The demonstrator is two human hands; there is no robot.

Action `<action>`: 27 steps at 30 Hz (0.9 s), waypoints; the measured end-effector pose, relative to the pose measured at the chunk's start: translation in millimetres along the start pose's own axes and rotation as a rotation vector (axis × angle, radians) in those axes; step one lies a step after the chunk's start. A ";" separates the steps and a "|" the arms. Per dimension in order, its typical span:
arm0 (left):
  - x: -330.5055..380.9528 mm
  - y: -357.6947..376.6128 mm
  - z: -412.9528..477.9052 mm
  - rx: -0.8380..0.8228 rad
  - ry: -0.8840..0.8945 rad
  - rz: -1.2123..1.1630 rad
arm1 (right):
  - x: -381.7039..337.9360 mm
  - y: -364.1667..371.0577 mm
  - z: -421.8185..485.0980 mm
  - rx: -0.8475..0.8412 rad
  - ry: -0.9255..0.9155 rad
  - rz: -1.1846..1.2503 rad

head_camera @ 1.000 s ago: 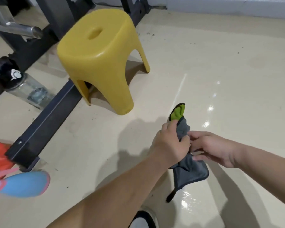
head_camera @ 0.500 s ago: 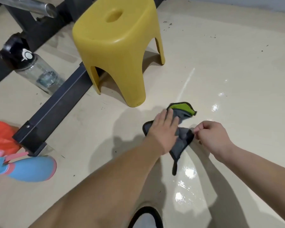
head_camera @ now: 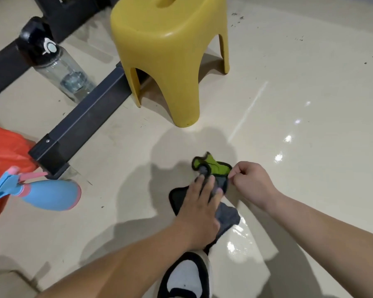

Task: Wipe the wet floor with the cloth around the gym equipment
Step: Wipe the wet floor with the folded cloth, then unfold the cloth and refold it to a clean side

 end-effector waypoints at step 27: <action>69.1 -136.4 57.6 0.138 -0.259 -1.150 | 29.5 -89.0 -16.2 -0.132 0.351 0.610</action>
Point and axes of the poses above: each hand's wrist, its own z-axis towards the middle knuckle, its own y-axis out of the palm, x = y × z, the point moved 6 cm from there along z, towards the middle knuckle, and after that the axes turned 11 degrees about -y, right-handed, at the moved point
